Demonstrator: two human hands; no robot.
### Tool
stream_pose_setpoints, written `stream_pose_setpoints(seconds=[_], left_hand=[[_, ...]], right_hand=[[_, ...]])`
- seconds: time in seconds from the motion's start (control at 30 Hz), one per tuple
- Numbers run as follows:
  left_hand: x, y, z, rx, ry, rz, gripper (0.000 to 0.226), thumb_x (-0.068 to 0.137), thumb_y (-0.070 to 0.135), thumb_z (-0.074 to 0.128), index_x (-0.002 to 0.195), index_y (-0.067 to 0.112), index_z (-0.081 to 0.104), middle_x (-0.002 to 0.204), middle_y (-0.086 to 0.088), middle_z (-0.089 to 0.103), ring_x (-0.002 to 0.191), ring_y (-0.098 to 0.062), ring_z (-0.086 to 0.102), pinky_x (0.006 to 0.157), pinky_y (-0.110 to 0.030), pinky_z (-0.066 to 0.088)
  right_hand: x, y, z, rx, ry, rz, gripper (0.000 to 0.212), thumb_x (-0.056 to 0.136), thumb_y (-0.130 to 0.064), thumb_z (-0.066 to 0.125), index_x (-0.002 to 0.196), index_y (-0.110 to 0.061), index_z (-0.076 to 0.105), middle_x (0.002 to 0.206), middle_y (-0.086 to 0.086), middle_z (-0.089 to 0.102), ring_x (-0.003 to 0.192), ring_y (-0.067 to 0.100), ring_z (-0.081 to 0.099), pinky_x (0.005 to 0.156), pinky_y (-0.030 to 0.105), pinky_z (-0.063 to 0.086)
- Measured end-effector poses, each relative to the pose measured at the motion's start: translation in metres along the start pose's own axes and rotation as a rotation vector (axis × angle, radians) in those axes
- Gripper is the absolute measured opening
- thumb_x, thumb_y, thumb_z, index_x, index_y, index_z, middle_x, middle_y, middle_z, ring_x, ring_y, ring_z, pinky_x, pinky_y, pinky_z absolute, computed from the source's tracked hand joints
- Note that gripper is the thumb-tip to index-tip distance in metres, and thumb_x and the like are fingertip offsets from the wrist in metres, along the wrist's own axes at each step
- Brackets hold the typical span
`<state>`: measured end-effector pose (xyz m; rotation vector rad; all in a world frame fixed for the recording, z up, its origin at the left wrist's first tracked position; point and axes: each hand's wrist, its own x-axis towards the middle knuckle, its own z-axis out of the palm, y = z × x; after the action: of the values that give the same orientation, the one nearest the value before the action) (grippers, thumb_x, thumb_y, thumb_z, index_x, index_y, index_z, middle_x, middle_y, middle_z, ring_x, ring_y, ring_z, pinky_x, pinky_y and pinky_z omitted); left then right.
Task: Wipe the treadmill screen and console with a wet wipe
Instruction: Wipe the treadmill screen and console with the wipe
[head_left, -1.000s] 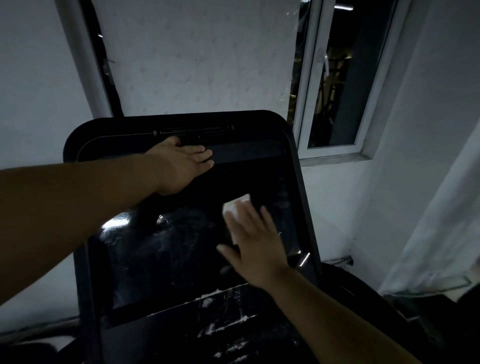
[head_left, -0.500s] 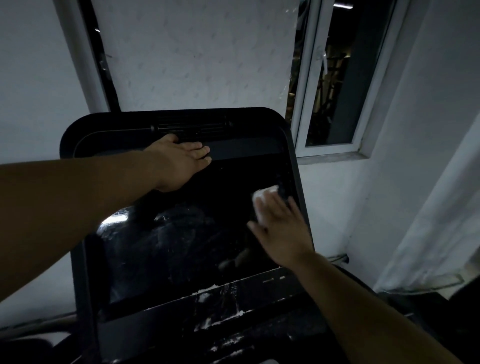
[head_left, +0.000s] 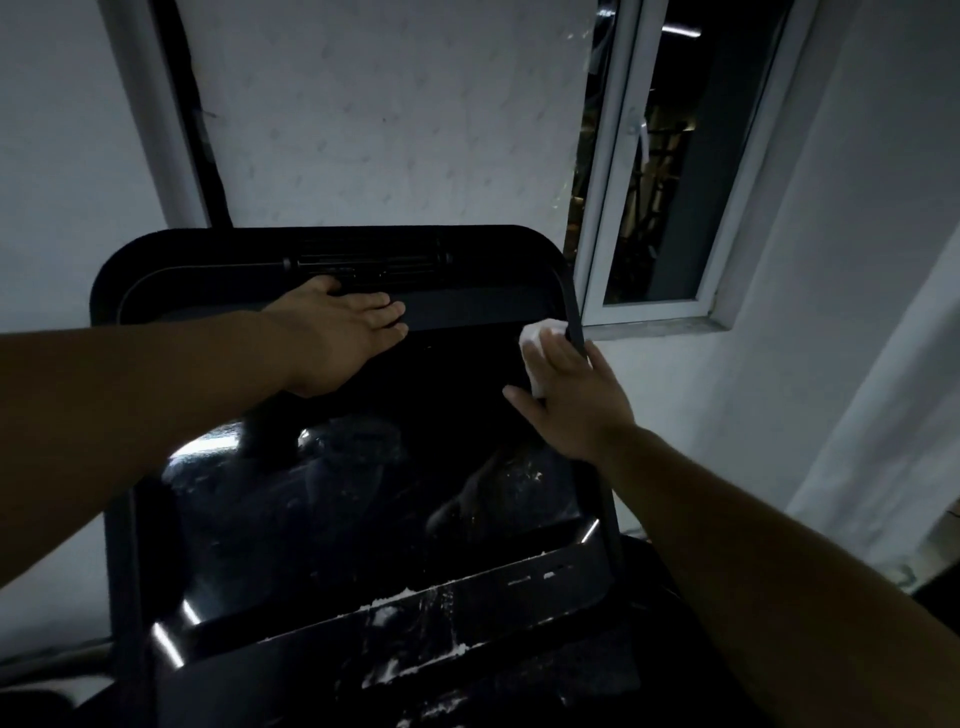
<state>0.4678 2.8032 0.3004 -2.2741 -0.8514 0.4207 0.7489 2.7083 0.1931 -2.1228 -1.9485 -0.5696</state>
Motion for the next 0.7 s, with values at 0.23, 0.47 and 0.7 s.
stream_pose_setpoints(seconds=[0.23,0.47,0.7], left_hand=[[0.000,0.000,0.004,-0.004,0.006,-0.007,0.066,0.106,0.020,0.030,0.162,0.027,-0.005,0.170,0.003,-0.015,0.156,-0.013,-0.009,0.123,-0.044,0.012],[-0.003,0.002,0.002,-0.006,-0.015,-0.018,0.067,0.106,0.021,0.031,0.162,0.027,-0.004,0.170,0.003,-0.015,0.156,-0.013,-0.008,0.124,-0.045,0.010],[-0.002,0.001,0.010,-0.062,-0.004,-0.052,0.070,0.104,0.022,0.036,0.162,0.028,-0.003,0.170,0.002,-0.013,0.156,-0.014,-0.008,0.125,-0.044,0.005]], right_hand=[[-0.096,-0.004,0.041,-0.035,0.025,-0.159,0.082,0.102,-0.068,0.026,0.156,-0.006,0.037,0.164,0.016,0.033,0.154,0.029,0.026,0.123,0.053,0.025],[-0.084,0.002,0.037,-0.079,0.033,-0.073,0.080,0.103,-0.064,0.019,0.154,-0.006,0.040,0.161,0.014,0.039,0.153,0.025,0.031,0.127,0.047,0.015],[-0.143,-0.029,0.071,0.034,0.035,-0.176,0.080,0.104,-0.067,0.030,0.156,-0.006,0.037,0.166,0.014,0.028,0.156,0.028,0.021,0.123,0.054,0.026]])
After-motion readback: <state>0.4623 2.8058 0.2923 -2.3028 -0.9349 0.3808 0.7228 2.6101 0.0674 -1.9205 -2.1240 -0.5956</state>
